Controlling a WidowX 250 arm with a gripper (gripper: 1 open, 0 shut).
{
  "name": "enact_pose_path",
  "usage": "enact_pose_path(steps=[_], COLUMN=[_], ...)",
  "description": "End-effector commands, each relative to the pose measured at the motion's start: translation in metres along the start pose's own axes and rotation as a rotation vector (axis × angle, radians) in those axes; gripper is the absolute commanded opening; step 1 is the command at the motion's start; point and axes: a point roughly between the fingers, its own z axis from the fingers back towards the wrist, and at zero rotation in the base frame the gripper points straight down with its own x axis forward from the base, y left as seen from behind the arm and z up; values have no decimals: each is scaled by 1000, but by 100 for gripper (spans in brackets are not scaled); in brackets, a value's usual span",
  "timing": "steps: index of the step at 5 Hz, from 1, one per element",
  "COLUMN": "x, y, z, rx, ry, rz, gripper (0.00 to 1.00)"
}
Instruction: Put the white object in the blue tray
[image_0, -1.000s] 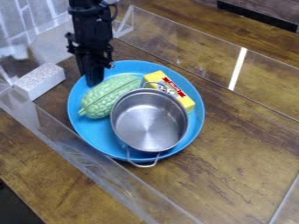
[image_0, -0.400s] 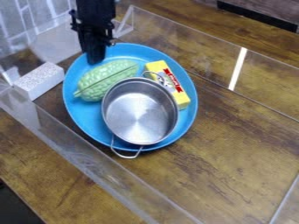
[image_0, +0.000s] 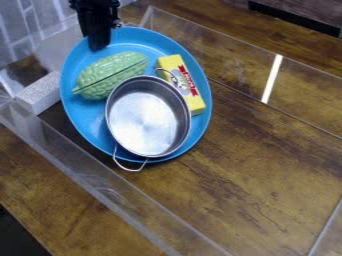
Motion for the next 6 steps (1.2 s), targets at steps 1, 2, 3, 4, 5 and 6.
enact_pose_path(steps=[1,2,3,4,5,6], x=[8,9,15,21,25,34], y=[-16,-26,-38,-49,-52,-53], z=[29,21,13,1,-11,-17], rx=[53,50,49,48,44,43], ry=[-91,-83,-74,-60,-53,-55], rz=[-64,-103,-154,-210,-255,-284], gripper=[0,0,0,100,100,100])
